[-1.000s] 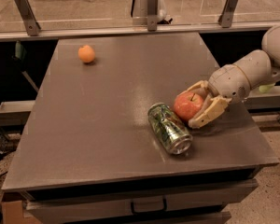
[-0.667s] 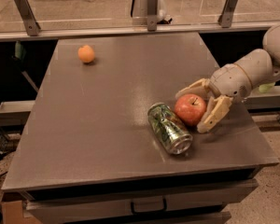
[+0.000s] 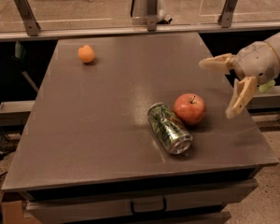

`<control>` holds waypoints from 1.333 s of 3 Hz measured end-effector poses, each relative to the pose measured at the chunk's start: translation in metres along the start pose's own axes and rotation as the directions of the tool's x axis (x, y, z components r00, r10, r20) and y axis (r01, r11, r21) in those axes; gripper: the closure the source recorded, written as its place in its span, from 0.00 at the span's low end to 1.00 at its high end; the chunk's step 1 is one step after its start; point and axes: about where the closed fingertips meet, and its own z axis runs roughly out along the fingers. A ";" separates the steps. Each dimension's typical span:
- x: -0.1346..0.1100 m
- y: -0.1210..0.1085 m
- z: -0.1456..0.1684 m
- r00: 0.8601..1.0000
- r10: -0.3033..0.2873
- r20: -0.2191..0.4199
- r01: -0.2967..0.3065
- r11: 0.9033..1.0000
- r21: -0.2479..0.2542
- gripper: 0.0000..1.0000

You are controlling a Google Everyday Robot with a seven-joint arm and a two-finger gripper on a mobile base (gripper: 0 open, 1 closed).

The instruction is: Move apple near green can

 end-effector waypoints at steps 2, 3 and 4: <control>-0.073 0.017 -0.143 0.985 -0.165 -0.056 0.172 0.859 0.482 0.00; -0.070 0.013 -0.168 0.986 -0.152 -0.063 0.161 0.805 0.571 0.00; -0.072 0.011 -0.166 0.986 -0.155 -0.062 0.163 0.807 0.567 0.00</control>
Offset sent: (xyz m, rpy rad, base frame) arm -0.0515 -0.1500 0.2502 0.0328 -0.7592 -0.6103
